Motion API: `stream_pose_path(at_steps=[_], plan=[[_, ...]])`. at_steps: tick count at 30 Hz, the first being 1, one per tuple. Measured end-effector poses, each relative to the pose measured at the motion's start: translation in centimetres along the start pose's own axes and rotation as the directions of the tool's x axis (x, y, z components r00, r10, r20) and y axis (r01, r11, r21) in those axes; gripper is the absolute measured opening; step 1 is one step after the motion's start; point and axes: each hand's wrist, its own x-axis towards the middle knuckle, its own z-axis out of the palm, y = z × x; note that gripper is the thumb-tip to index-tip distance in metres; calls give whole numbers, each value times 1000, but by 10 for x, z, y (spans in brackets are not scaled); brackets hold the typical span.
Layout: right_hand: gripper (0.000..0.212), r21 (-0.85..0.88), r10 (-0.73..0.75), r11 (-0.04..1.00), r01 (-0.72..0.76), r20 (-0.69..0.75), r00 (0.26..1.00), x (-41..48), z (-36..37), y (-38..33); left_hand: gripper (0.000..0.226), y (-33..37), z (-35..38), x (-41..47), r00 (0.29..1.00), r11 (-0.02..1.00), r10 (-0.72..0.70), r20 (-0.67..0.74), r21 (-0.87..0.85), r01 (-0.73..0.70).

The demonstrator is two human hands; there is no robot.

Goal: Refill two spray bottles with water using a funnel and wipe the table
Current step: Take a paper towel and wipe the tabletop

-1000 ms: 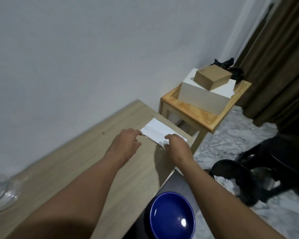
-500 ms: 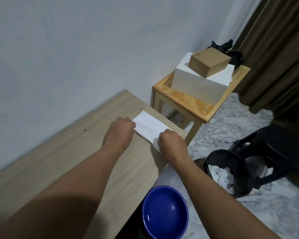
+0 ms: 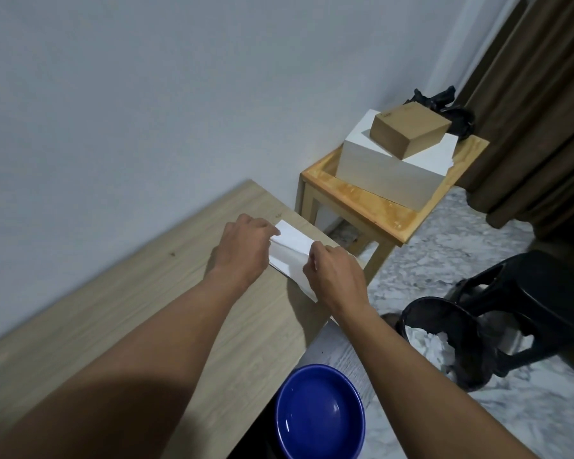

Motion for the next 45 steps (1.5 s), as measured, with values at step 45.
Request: stream_pose_path(at_steps=[45], plan=[[22,277,4,956,91,-324,946,33,-138,-5,12,47,-132,21,968,877,-189,-167,-473,90]])
